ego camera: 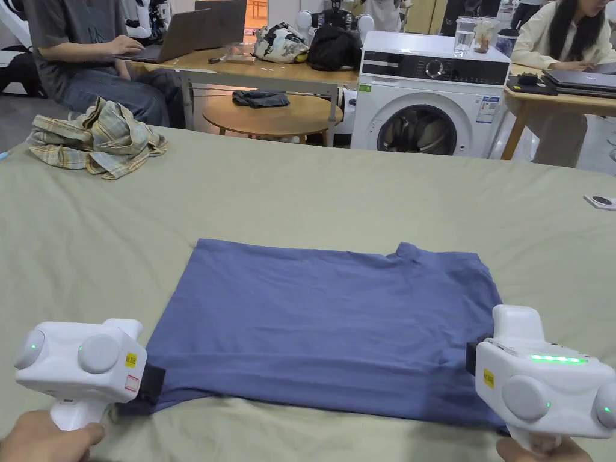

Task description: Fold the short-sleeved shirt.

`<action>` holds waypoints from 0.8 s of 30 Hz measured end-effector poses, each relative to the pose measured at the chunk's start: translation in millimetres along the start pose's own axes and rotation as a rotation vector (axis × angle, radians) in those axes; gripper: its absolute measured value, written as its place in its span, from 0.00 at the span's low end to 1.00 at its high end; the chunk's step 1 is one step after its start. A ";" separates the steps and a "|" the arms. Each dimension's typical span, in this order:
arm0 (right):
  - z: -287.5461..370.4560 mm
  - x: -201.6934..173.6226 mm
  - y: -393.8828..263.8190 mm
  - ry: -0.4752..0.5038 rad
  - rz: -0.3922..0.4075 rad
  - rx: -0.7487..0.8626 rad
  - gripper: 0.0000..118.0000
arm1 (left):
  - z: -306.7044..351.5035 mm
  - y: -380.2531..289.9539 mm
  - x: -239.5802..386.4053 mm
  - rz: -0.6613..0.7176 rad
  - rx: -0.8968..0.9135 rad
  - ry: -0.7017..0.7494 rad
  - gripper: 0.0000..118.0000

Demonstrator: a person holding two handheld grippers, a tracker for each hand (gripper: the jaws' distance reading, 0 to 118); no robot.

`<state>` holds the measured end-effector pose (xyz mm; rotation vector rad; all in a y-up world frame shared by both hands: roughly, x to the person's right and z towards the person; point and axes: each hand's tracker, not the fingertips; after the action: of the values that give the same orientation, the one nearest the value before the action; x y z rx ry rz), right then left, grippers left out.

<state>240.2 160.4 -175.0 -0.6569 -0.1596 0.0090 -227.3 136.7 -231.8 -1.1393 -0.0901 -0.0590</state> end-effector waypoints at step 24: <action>-27.7 62.2 -47.4 0.062 -0.034 -0.347 0.03 | 17.7 2.7 -5.8 0.002 0.058 -0.055 0.00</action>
<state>303.8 109.7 -158.7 -0.9993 -0.1136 -0.0733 -233.6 153.9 -227.5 -1.0831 -0.1386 -0.0237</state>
